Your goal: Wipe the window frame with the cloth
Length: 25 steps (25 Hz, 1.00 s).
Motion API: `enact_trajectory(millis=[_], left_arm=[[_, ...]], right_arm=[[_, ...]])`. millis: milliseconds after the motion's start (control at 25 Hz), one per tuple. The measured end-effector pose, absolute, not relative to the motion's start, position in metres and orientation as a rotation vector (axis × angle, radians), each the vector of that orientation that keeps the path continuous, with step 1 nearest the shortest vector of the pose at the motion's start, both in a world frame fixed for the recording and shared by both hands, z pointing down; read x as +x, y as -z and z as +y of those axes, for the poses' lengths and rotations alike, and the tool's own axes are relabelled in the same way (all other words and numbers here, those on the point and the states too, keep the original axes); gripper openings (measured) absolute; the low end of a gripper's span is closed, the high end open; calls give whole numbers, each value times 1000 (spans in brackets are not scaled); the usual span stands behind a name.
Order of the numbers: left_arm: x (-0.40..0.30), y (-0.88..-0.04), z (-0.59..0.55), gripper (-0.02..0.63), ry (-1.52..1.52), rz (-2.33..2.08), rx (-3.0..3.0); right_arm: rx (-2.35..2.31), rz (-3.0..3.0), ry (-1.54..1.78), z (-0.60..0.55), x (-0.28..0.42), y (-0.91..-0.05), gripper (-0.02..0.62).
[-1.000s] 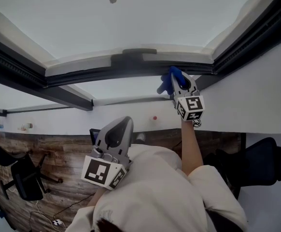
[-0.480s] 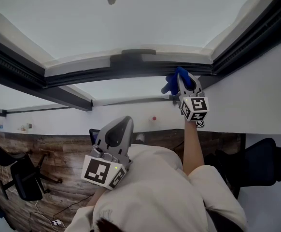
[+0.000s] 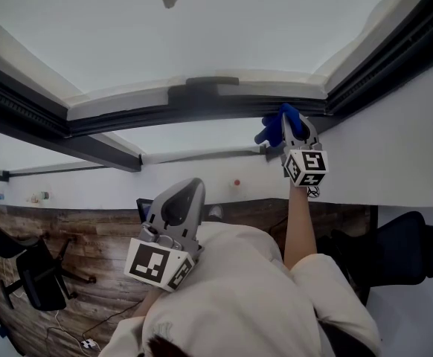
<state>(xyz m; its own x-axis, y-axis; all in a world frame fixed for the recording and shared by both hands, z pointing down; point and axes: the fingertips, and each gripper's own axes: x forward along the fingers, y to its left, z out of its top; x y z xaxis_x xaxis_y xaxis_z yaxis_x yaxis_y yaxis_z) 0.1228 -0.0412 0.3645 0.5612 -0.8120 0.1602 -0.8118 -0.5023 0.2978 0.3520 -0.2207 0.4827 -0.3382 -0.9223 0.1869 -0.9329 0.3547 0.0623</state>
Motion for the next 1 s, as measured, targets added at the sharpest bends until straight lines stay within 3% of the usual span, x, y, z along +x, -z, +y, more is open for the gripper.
enact_trajectory(millis=[1000], left_arm=[[133, -363, -44, 9, -2, -1313, 2466]], right_arm=[[1887, -2313, -137, -225, 427, -480, 55]])
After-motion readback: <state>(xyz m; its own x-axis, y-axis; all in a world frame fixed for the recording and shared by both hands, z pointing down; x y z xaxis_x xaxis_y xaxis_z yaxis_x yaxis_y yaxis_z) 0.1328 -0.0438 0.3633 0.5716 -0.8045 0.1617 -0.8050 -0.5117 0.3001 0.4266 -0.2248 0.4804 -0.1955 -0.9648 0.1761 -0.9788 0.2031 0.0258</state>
